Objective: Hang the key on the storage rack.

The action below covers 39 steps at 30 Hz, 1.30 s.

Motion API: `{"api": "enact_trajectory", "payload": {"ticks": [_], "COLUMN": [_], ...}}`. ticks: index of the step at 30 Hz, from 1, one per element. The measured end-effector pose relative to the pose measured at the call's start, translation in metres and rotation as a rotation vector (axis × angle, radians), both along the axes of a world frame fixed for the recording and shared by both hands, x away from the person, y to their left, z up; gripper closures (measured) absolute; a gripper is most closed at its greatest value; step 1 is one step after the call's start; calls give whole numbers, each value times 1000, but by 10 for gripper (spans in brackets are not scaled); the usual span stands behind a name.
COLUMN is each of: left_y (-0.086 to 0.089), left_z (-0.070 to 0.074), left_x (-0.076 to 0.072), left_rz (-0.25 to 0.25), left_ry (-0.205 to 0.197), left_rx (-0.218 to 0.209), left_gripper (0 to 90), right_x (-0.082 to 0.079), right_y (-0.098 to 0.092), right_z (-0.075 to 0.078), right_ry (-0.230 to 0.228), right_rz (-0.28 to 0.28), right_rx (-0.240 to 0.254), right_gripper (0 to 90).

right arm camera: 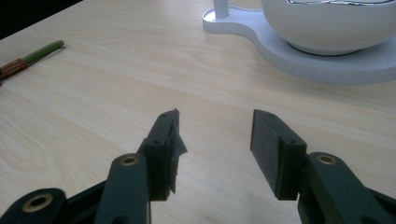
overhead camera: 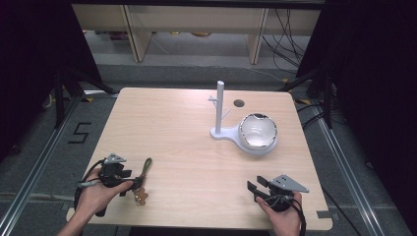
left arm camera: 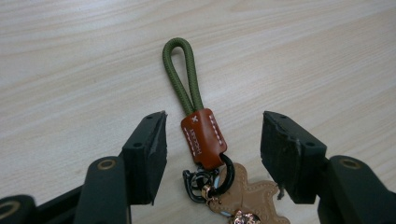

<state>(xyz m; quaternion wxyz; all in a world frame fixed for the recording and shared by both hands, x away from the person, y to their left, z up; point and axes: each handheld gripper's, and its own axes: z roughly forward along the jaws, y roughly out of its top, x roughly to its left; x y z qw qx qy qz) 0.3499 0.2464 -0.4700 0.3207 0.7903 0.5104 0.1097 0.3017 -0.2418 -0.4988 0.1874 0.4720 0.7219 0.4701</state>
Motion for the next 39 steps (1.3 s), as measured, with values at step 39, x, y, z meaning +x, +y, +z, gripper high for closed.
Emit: {"api": "enact_trajectory", "payload": {"ticks": [39], "left_y": [-26], "left_z": [-1], "left_x": [51], "left_rz": [18], "left_ry": [303], "left_rx": [183], "left_gripper": [484], "right_x": [-1], "right_y": [1], "right_z": [2], "right_ry": [18], "right_rz": [15], "right_rx": [27], "right_gripper": [521]}}
